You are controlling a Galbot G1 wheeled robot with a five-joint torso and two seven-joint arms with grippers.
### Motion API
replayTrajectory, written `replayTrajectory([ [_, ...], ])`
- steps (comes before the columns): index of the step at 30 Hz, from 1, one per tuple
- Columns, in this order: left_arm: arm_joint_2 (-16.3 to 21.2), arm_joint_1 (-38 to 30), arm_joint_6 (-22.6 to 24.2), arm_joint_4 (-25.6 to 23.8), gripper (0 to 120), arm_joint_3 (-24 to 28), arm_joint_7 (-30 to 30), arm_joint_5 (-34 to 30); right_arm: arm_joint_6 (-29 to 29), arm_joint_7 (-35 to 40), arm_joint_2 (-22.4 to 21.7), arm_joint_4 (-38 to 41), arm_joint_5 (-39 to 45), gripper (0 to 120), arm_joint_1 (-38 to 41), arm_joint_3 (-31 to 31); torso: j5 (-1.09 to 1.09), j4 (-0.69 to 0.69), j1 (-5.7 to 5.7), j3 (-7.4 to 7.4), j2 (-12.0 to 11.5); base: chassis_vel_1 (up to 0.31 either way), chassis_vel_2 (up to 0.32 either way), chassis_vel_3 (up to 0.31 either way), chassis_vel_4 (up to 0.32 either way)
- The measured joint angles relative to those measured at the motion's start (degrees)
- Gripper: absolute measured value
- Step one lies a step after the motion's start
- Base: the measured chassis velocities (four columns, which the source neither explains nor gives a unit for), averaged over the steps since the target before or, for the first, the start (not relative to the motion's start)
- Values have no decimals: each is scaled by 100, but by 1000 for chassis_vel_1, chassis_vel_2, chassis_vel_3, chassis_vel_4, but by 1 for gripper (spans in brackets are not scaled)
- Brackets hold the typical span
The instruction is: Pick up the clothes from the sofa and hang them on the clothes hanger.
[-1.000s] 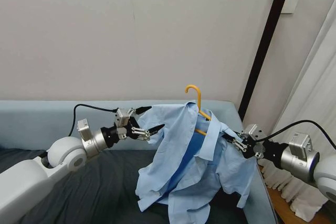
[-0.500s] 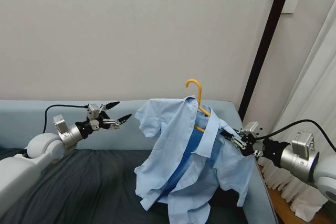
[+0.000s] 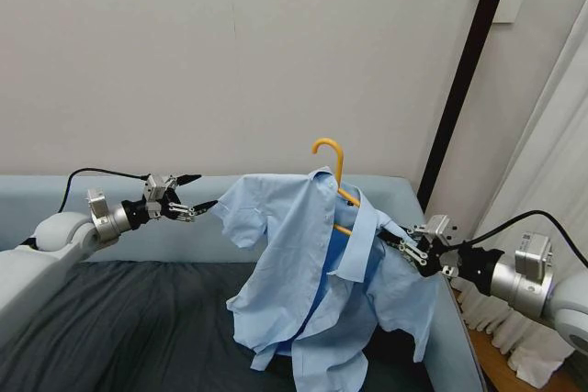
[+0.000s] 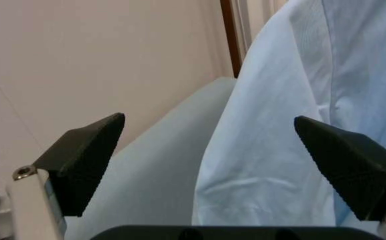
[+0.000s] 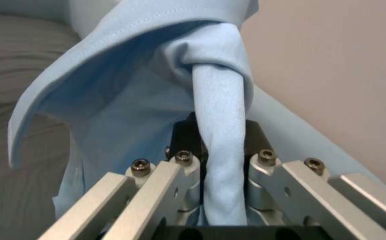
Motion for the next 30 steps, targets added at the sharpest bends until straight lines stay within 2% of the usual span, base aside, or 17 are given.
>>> replayTrajectory([
  [6, -50, -511, -10, 294, 99, 512, 262, 124, 0, -39, -23, 65, 2, 7, -13, -8, 1, 1, 0, 0, 0, 0, 0, 0, 0],
  [10, -191, -982, -52, 521, 97, 1229, 567, 256, 0, -90, -53, 146, 67, 7, -18, -9, 0, -1, 0, 0, 0, 0, 0, 0, 0],
  [15, -293, -1132, -125, 589, 94, 1520, 685, 252, 0, -92, -79, 170, 98, 7, -15, -10, 1, 1, 0, 0, 0, 0, 0, 0, 0],
  [17, -402, -1208, -141, 732, 85, 1602, 747, 255, 0, -91, -87, 164, 113, 7, -13, -10, 0, 1, 0, 0, 0, 0, 0, 0, 0],
  [19, -434, -1235, -154, 788, 84, 1623, 782, 255, 0, -87, -88, 160, 122, 7, -13, -10, 0, -1, 0, 0, 0, 0, 0, 0, 0],
  [20, -456, -1257, -163, 829, 75, 1635, 823, 254, 0, -80, -88, 148, 126, 7, -13, -10, 1, -1, 0, 0, 0, 0, 0, 0, 0],
  [24, -460, -1269, -169, 847, 58, 1639, 900, 232, 0, -53, -88, 83, 134, 7, -13, -25, 1, 1, 0, 0, 0, 0, 0, 0, 0],
  [25, -460, -1269, -169, 847, 58, 1639, 900, 232, 0, -53, -88, 83, 134, 7, -13, -25, 1, 1, 0, 0, 0, 0, 0, 0, 0],
  [27, -444, -1244, -178, 838, 50, 1637, 914, 228, 1, -45, -86, 49, 136, 7, -2, -39, 1, 1, 0, 0, 0, 0, 0, 0, 0],
  [30, -449, -1224, -209, 864, 34, 1629, 915, 228, 3, -44, -87, 30, 137, 7, 1, -52, 1, 1, 0, 0, 0, 0, 0, 0, 0],
])
